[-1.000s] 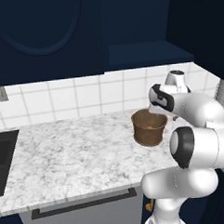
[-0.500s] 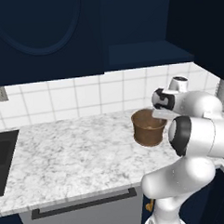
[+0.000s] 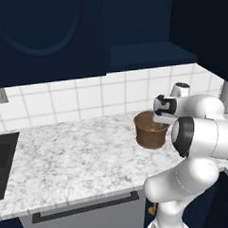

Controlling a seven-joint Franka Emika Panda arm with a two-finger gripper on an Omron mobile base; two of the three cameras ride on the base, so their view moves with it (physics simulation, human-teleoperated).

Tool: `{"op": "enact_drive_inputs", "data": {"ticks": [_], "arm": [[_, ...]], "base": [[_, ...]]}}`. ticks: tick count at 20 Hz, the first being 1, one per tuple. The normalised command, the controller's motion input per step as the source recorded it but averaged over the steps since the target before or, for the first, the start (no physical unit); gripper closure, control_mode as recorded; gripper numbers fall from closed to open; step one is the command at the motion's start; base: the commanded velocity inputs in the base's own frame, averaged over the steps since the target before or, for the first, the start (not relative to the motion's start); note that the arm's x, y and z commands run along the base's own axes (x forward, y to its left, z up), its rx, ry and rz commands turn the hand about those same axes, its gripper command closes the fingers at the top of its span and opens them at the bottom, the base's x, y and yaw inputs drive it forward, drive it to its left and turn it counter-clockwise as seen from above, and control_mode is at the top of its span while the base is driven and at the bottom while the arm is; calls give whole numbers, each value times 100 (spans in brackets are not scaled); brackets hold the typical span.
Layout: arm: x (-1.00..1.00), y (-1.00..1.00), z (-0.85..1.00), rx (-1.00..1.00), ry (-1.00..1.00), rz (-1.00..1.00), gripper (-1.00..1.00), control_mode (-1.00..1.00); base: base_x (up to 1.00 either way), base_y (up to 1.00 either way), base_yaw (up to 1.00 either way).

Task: Open the cabinet, pick up the bread from the cabinet and place it in the basket. Then move the basket to the dining counter.

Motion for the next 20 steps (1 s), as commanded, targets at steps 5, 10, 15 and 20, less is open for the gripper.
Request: {"op": "enact_drive_inputs", "data": {"ticks": [5,10,15,20], "arm": [[5,9,-27,0,-9,0,100,-100],[0,4,-4,0,-2,0,100,-100],[-2,0,0,0,0,0,100,-100],[0,0,-1,0,0,0,100,-100]], "base": [[0,0,0],[0,0,0],[0,0,0],[0,0,0]]}}
